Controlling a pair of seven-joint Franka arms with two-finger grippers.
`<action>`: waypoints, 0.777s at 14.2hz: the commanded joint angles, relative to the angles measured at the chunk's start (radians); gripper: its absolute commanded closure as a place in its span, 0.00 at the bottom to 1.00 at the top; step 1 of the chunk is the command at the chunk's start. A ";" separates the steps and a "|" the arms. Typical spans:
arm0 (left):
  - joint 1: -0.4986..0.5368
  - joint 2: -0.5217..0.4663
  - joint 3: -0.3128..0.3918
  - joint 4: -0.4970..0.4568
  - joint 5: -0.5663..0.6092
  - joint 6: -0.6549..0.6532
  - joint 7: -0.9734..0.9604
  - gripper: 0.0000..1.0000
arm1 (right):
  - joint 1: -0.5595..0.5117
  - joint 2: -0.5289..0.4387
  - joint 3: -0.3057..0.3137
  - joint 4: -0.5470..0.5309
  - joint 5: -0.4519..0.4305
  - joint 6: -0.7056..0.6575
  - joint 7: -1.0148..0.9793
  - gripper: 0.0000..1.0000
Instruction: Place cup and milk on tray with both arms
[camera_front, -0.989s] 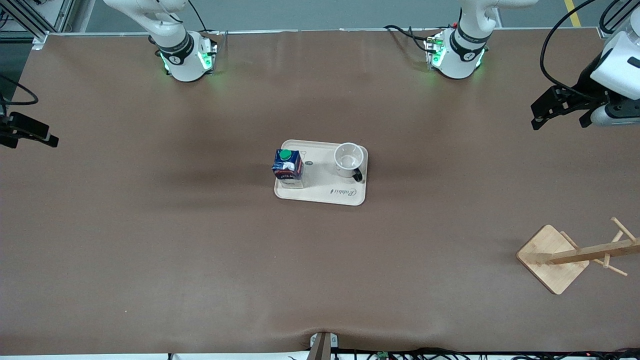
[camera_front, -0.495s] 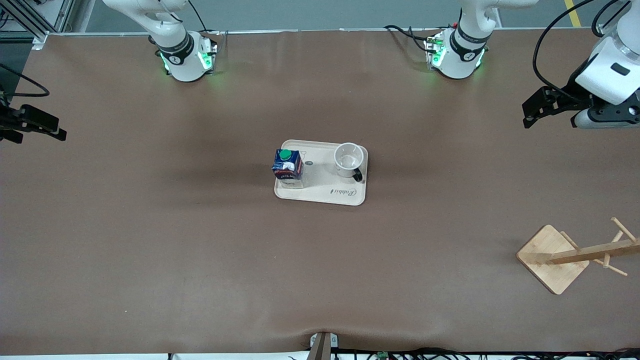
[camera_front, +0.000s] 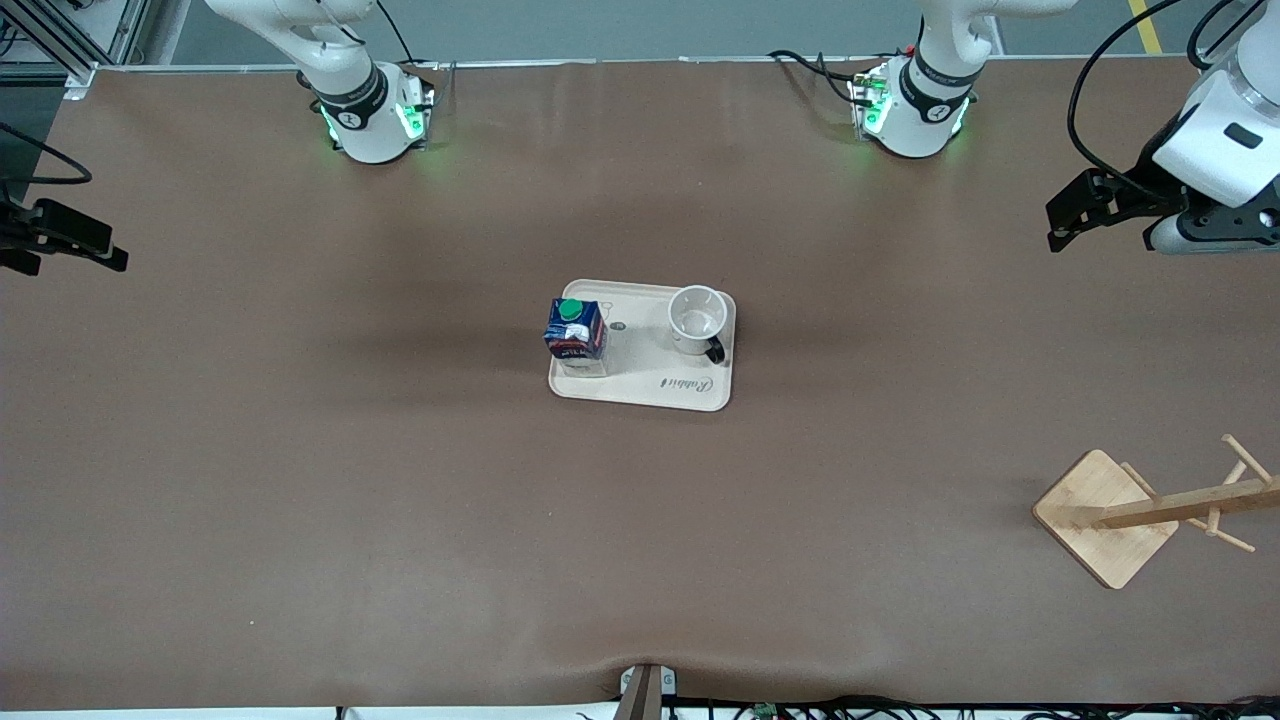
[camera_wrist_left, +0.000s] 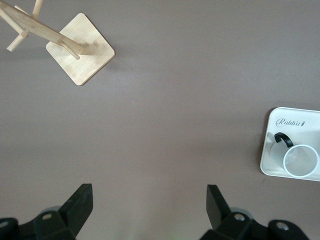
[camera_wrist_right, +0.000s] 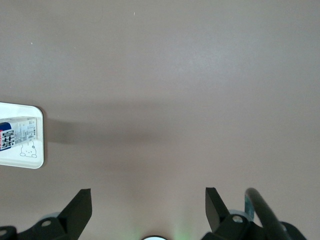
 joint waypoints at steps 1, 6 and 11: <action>-0.005 0.021 0.002 0.049 0.000 -0.024 0.007 0.00 | -0.002 -0.013 0.002 -0.002 -0.024 -0.004 0.006 0.00; 0.007 0.022 0.004 0.054 -0.002 -0.043 0.007 0.00 | -0.009 -0.008 0.001 0.006 -0.015 -0.004 0.009 0.00; 0.011 0.020 0.011 0.056 -0.005 -0.063 0.007 0.00 | -0.012 -0.005 -0.001 0.018 -0.024 -0.002 0.006 0.00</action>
